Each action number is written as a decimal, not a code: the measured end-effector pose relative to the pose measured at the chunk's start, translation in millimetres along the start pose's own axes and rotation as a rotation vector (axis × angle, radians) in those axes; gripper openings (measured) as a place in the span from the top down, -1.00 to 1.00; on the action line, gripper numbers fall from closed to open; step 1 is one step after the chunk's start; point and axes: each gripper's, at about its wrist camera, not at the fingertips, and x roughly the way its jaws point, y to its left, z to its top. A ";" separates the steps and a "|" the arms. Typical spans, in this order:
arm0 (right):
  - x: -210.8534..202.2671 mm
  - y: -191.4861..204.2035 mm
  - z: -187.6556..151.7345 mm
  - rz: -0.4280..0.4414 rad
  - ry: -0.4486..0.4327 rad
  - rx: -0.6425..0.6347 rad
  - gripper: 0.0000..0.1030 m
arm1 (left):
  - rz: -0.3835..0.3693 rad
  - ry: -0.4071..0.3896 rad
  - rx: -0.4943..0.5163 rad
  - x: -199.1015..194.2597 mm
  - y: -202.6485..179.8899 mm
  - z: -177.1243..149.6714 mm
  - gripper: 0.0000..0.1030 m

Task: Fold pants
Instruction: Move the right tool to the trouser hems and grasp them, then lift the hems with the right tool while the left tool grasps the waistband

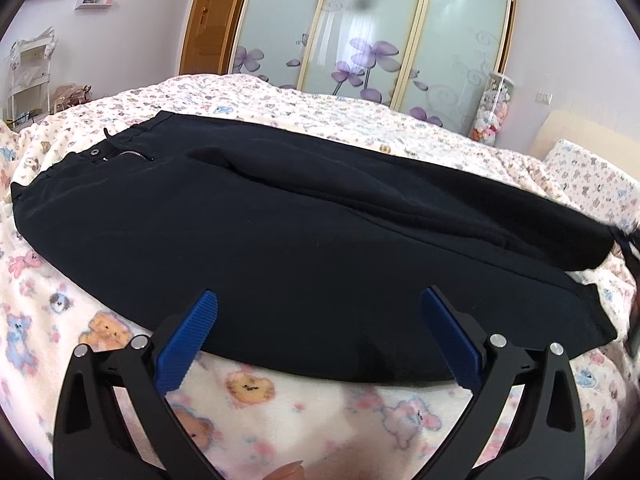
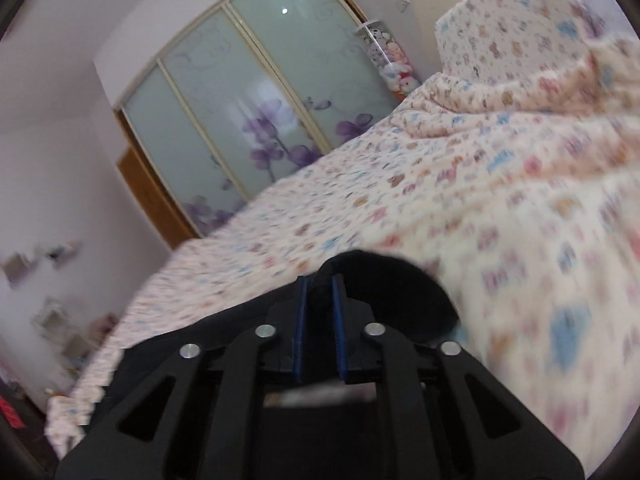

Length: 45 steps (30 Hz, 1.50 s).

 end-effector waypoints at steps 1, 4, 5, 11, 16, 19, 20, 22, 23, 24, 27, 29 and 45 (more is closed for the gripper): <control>-15.0 -2.2 -16.4 -0.009 0.016 0.024 0.81 | -0.007 -0.012 -0.008 -2.9 1.8 0.0 -0.97; -30.5 -11.6 -58.8 -0.118 0.132 0.047 0.81 | -0.026 -0.030 -0.028 -6.9 5.5 0.4 -0.97; -30.2 -15.3 -69.1 -0.149 0.175 0.056 0.81 | -0.035 -0.032 -0.032 -7.3 5.5 0.5 -0.97; -38.9 -0.6 -81.3 -0.289 0.280 0.046 0.70 | -0.140 -0.029 -0.034 -9.2 7.5 0.1 -0.97; -49.2 9.4 -78.9 -0.148 0.271 0.307 0.70 | -0.216 -0.026 -0.036 -9.3 7.8 -0.9 -0.97; -30.3 12.6 -92.8 -0.067 0.339 0.500 0.69 | -0.287 -0.022 -0.055 -9.1 9.6 -1.8 -0.97; -23.7 14.8 -97.1 -0.059 0.357 0.540 0.69 | -0.292 -0.025 -0.058 -10.0 9.8 -2.8 -0.97; -11.6 15.2 -101.7 -0.084 0.367 0.607 0.68 | -0.290 -0.034 -0.068 -11.1 11.1 -3.0 -0.97; -7.1 14.5 -102.7 -0.094 0.365 0.632 0.69 | -0.286 -0.036 -0.072 -11.4 12.2 -3.1 -0.97; -3.8 11.9 -104.2 -0.104 0.357 0.660 0.68 | -0.278 -0.039 -0.078 -11.8 13.2 -3.1 -0.97; 1.1 1.9 -110.5 -0.161 0.328 0.753 0.31 | -0.258 -0.046 -0.090 -13.5 15.4 -4.3 -0.97; 1.2 2.5 -113.9 -0.181 0.303 0.780 0.25 | -0.258 -0.040 -0.094 -12.2 16.1 -4.0 -0.97; -34.1 3.7 -119.9 -0.133 -0.031 0.704 0.91 | -0.321 0.012 -0.184 -2.5 28.5 -6.0 -0.97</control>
